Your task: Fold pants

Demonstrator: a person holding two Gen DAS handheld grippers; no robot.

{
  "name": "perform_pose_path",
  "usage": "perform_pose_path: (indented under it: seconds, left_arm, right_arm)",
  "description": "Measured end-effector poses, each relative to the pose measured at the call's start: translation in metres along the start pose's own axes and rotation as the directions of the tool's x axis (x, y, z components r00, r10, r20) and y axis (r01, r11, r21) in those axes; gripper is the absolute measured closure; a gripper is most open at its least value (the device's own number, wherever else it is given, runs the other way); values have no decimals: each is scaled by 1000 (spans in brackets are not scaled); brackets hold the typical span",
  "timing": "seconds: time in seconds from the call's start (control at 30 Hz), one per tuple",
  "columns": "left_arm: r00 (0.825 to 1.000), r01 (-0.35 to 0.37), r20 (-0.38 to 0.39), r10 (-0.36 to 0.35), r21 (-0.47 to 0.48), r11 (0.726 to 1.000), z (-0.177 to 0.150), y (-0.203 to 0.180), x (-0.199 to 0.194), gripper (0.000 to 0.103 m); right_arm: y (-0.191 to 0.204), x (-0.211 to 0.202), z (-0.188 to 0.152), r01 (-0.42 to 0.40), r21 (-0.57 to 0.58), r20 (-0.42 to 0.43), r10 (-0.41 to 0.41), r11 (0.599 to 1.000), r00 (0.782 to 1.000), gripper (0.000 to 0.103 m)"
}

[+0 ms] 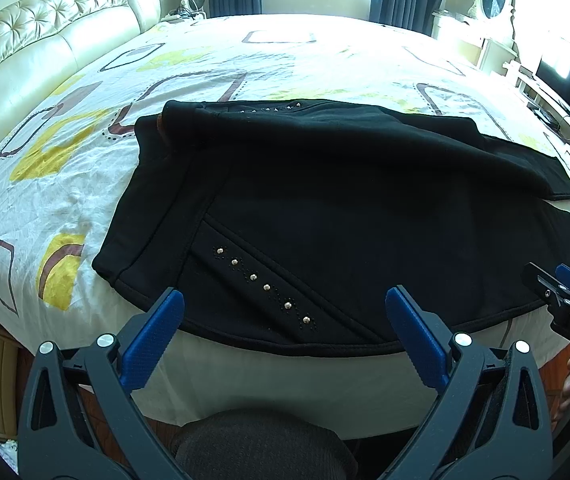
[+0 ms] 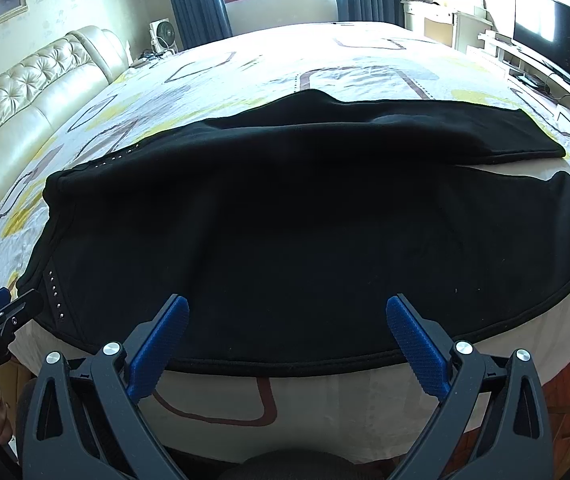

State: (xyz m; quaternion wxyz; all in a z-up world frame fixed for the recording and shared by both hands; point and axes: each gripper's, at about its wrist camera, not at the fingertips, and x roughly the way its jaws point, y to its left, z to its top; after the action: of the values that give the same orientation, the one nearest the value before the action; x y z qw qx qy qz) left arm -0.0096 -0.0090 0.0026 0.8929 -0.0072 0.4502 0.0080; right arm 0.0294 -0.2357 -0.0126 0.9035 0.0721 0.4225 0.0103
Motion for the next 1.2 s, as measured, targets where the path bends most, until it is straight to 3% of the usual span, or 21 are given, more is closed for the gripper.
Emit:
perform_pose_path:
  seconds: [0.57,0.77,0.9,1.07,1.2]
  left_arm:
    - [1000,10,4,-10,9,1000,0,-3,-2,2]
    - [996,84,38,-83,-20,996,14,6,-16,2]
    - [986,166,21,-165,-59,984,33,26,-21,2]
    - [959,282,-12,-283,-49,958,63,68,-15,2]
    - [964,255,-61,-258,-63,965,94,117,12,2]
  right_arm:
    - [3,3,-2,-12,-4,-15,12,1000,1000,4]
    - [1,1,0,-25,0,-16,25,1000,1000,4]
    - [1,-2,3,-46,-4,-18,46,999,999,4]
    - [8,-4,11,-72,-66,-15,71,995,997,4]
    - [11,-5,21,-79,-109,-1,80,991,997,4]
